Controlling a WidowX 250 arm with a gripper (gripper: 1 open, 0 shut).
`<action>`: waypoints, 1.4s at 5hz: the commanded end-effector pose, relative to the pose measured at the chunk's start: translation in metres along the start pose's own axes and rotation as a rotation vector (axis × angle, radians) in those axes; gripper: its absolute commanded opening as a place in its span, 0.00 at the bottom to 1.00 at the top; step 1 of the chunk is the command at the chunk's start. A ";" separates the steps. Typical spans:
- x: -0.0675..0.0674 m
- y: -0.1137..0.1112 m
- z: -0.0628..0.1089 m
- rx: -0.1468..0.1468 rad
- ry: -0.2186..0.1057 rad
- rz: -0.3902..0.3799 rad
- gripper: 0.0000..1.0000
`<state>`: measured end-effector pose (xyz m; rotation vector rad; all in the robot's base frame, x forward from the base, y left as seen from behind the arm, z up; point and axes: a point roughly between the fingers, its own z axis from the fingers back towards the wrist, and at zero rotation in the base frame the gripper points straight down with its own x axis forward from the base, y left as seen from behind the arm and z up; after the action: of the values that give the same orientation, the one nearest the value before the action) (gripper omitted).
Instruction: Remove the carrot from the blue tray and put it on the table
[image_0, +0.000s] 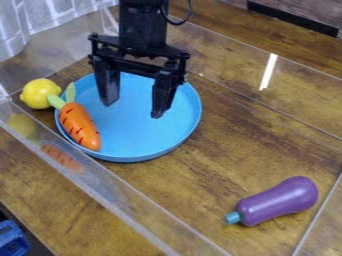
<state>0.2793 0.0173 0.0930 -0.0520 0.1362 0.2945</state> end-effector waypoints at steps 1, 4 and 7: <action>0.003 0.010 0.001 -0.022 -0.021 0.100 1.00; 0.006 0.041 -0.014 -0.085 -0.055 0.366 1.00; 0.028 0.080 -0.027 -0.107 -0.126 0.447 1.00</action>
<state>0.2737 0.0924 0.0470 -0.1119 0.0572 0.7394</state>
